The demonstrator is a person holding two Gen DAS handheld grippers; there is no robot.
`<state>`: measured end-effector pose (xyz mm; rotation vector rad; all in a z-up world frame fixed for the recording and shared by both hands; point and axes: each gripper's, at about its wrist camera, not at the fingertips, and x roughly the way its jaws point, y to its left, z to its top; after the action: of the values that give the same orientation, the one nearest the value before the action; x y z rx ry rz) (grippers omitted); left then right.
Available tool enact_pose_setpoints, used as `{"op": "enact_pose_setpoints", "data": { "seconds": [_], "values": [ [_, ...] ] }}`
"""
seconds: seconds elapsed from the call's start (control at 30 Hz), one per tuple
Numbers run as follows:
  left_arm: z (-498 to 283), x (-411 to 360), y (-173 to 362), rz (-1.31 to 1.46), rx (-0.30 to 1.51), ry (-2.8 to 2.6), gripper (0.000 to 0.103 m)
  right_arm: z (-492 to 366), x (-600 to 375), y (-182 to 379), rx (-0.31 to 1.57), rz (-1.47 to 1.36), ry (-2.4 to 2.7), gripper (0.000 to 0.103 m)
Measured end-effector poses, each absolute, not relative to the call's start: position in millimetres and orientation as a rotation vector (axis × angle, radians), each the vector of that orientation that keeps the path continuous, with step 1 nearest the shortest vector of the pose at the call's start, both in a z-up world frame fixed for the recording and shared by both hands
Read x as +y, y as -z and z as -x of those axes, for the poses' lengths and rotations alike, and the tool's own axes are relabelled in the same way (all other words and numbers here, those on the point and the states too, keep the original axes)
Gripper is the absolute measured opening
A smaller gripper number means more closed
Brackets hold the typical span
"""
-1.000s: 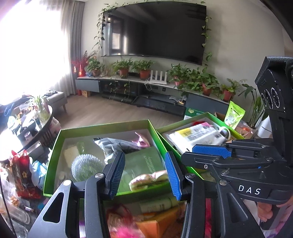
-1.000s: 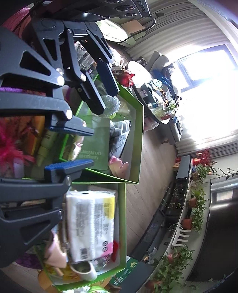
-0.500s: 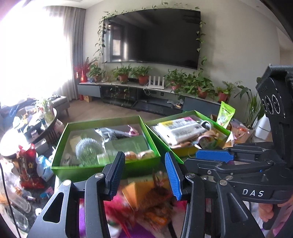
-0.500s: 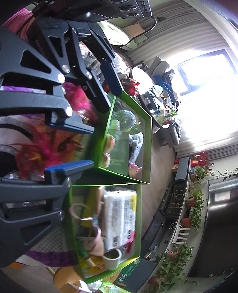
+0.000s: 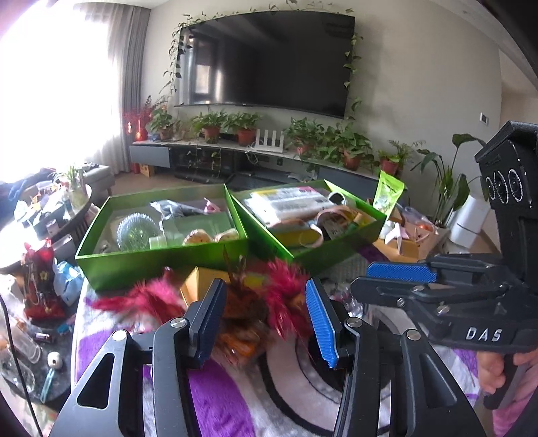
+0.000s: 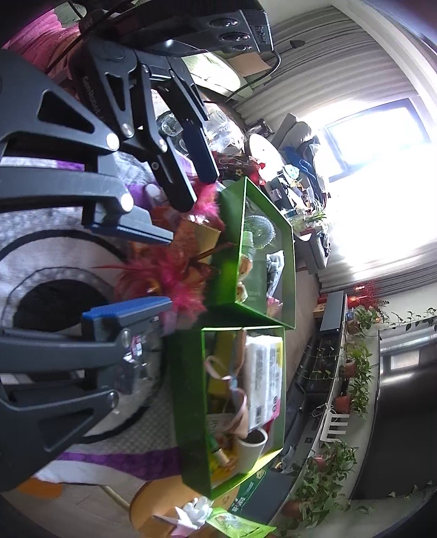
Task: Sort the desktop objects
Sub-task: 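Withdraw the right gripper from the box back toward the rug, then move the open right gripper toward the clear bag with flower-printed packet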
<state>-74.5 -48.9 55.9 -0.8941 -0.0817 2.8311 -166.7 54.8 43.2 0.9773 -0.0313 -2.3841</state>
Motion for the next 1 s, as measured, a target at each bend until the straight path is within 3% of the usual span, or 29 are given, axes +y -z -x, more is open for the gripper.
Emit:
{"op": "enact_pose_setpoints", "data": {
  "seconds": [0.53, 0.73, 0.87, 1.0],
  "values": [
    [52.8, -6.3, -3.2, 1.05, -0.069, -2.74, 0.05, 185.8, 146.7, 26.7, -0.189, -1.255, 2.492, 0.038],
    [61.6, 7.7, 17.1, 1.12, -0.058, -2.703, 0.05, 203.3, 152.4, 55.1, -0.111, -1.369, 2.476, 0.038],
    [67.2, 14.6, 22.4, 1.114, -0.021, -2.707, 0.05, 217.9, 154.8, 62.1, -0.08, -1.385, 2.471, 0.049],
    [72.7, 20.9, 27.3, 1.105, 0.0, -2.698, 0.05, 235.3, 158.4, 69.9, -0.098, -1.416, 2.438, 0.05]
  ]
}}
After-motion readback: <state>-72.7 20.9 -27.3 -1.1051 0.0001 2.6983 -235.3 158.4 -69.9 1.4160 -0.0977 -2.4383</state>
